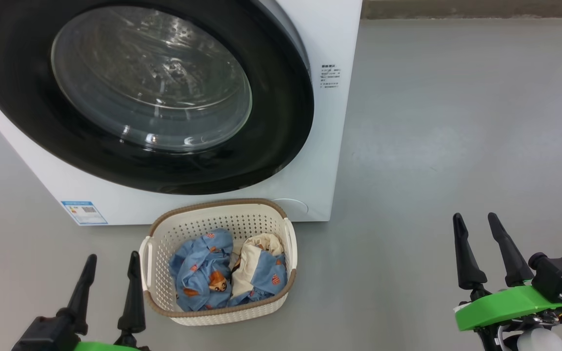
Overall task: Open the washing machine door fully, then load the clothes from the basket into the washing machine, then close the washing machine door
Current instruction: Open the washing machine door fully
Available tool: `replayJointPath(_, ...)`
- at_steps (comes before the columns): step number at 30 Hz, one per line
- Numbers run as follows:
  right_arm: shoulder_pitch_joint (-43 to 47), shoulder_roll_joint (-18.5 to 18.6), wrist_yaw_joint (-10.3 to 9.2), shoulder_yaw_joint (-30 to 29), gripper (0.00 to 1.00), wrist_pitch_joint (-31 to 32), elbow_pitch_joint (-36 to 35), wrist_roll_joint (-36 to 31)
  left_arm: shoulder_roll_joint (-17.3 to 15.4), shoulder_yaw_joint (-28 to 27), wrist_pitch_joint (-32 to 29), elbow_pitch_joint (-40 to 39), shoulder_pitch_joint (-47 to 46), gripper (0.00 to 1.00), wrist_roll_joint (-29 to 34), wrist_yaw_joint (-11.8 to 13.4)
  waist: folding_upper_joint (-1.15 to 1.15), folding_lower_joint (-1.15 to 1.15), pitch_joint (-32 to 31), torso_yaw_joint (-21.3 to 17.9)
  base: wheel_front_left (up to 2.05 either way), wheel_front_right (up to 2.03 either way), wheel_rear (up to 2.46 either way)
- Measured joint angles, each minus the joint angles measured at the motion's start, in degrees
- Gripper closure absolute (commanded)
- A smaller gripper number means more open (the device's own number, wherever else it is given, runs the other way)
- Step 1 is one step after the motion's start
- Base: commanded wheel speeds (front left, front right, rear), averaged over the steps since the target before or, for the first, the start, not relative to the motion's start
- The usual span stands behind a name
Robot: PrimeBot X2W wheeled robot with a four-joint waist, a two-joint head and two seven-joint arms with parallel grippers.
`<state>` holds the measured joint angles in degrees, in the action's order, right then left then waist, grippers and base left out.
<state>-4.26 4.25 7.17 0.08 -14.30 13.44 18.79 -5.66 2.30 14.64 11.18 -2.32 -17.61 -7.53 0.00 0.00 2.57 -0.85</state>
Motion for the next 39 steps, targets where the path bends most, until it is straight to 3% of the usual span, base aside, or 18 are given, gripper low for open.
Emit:
replayJointPath(1, -0.1, 0.0, 0.00, 0.2, 0.68, 0.0, 0.1, 0.7, 0.0, 0.0, 0.0, 0.0, 0.0, 0.00, 0.0, 0.0, 0.00, 0.00, 0.1, 0.1, 0.00, 0.00, 0.00)
replayJointPath(2, -0.2, 0.0, 0.00, 0.3, 1.00, 0.0, 0.1, 1.4, 0.0, 0.1, 0.0, 0.0, 0.0, 0.00, 0.0, 0.0, 0.00, 0.00, 0.1, 0.1, 0.00, 0.00, 0.00)
replayJointPath(10, -4.1, -0.2, 0.00, 0.4, 1.00, 0.0, 1.1, 11.1, 1.3, 1.4, 0.0, 0.2, 0.0, 0.00, -0.6, 0.0, 0.00, 0.00, 0.7, 0.8, 0.00, 0.00, 0.00)
replayJointPath(18, -12.7, 0.3, 0.00, 0.6, 1.00, -0.2, 1.4, 33.0, 1.7, 3.0, 0.0, 0.7, -0.1, 0.00, -1.2, 0.0, 0.00, 0.00, 1.4, 2.4, 0.00, 0.00, 0.00)
replayJointPath(24, -20.1, 4.8, -0.01, 2.4, 1.00, -0.3, 2.4, 49.8, 2.0, 3.9, 0.0, 0.9, -1.9, 0.00, -1.5, 0.0, 0.00, 0.00, 2.4, 4.2, 0.00, 0.00, 0.00)
replayJointPath(29, -26.1, 9.5, -0.01, 6.1, 1.00, 0.3, 3.0, 59.1, 2.7, 4.8, 0.0, 1.0, -2.7, 0.00, -1.8, 0.0, 0.00, 0.00, 3.7, 6.0, 0.00, 0.00, 0.00)
replayJointPath(34, -30.4, 12.7, -0.01, 8.3, 1.00, 6.5, 2.3, 68.2, 3.0, 5.6, 0.0, 1.1, -3.9, 0.00, -2.1, 0.0, 0.00, 0.00, 5.4, 7.7, 0.00, 0.00, 0.00)
replayJointPath(39, -34.3, 15.1, -0.01, 9.5, 1.00, 14.2, 3.3, 71.5, 3.1, 6.7, 0.0, 1.1, -5.5, 0.00, -2.9, 0.0, 0.00, 0.00, 7.8, 9.1, 0.00, 0.00, 0.00)
